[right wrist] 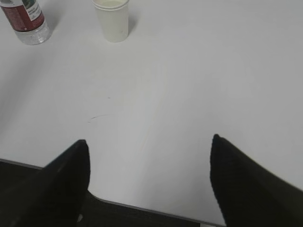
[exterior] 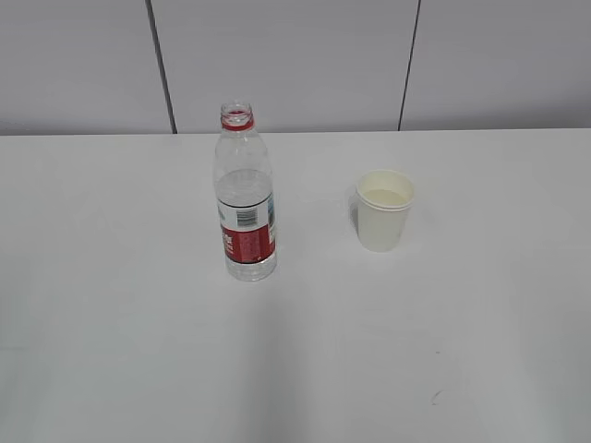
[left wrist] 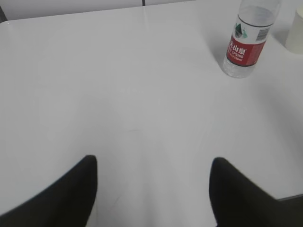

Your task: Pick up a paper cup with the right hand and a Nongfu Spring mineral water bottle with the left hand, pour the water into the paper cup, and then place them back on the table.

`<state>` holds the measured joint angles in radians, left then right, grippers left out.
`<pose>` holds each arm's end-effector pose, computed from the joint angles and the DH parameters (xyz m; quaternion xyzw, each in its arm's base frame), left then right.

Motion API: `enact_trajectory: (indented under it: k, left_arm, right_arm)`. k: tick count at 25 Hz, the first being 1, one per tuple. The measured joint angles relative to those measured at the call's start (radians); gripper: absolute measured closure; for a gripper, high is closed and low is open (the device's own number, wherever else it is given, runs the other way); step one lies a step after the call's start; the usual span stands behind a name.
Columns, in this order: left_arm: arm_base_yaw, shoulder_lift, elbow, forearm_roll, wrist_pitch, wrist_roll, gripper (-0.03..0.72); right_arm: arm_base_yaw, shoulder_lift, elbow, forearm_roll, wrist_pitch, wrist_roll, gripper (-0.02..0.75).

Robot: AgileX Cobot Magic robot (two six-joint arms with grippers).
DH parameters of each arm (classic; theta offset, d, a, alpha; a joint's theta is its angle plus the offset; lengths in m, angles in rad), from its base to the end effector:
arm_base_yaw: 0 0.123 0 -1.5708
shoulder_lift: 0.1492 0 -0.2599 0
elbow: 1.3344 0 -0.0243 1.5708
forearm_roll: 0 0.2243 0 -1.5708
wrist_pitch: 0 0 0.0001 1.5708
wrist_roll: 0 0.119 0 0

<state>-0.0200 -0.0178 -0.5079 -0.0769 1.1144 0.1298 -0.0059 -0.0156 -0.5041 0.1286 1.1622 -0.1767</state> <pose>0.0158 -0.0085 0.2489 0.0673 0.8572 -0.0103 0.5105 0.0134 0.0139 0.2434 -0.0807 0.8683 0.0194 0.4890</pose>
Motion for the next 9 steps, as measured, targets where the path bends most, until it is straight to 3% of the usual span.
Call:
enact_trajectory:
  k: [9]
  left_arm:
    - [0.000,0.000,0.000,0.000,0.000,0.000,0.228]
  right_arm:
    - [0.000,0.000,0.000,0.000,0.000,0.000,0.148]
